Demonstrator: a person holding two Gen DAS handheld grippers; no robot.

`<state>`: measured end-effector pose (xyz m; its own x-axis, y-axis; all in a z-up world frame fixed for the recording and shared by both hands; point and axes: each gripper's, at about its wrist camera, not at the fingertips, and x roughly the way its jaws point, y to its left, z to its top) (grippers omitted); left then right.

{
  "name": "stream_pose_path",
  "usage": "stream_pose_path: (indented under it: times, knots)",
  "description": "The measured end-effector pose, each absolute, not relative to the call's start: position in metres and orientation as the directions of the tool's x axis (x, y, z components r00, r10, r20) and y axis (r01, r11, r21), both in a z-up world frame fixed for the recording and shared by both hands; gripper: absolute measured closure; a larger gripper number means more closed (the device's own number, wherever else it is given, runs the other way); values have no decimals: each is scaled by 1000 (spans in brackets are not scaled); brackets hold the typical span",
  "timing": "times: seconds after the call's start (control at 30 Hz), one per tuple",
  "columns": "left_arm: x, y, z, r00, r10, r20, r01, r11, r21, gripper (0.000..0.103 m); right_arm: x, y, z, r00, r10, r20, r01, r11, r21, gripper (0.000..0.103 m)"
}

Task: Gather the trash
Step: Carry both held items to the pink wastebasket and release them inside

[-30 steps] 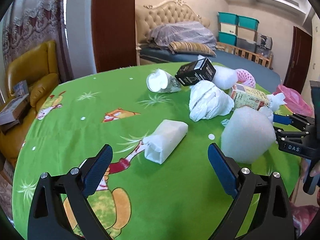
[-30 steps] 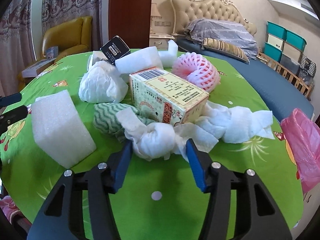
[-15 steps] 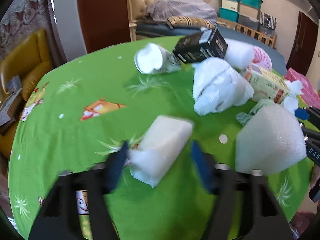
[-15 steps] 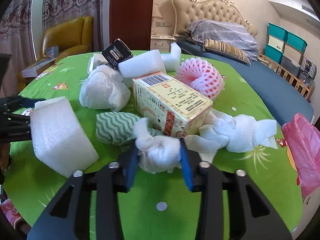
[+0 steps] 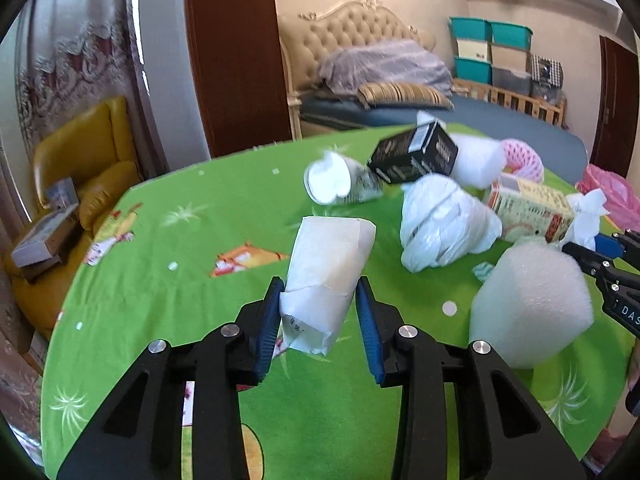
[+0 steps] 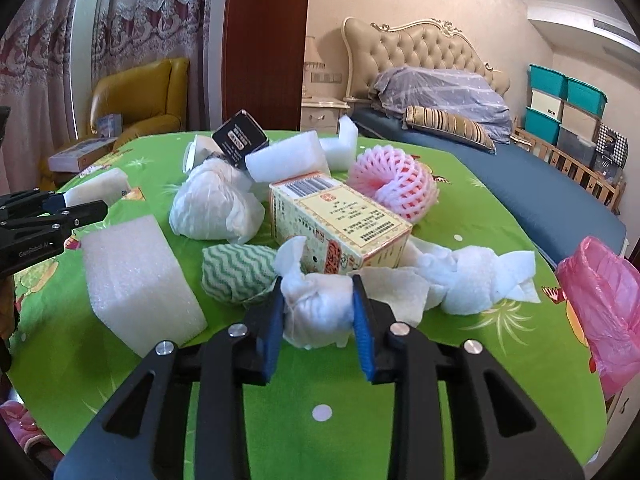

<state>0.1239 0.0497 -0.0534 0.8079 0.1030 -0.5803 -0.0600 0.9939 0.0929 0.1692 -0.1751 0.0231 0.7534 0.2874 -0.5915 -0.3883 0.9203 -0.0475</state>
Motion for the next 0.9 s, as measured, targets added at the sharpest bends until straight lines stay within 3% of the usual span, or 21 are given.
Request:
stream_pose_path:
  times: [0.57,0.9]
  knots:
    - [91,28,-42,851,96,-516,-51,994,101,69,142,-202,38,775,342,-531,-387,922,28,72]
    - [66,11,-20,913,33,-406,-12,998,55,68,122,-222,52,813,328,-480,-371,929,6,72]
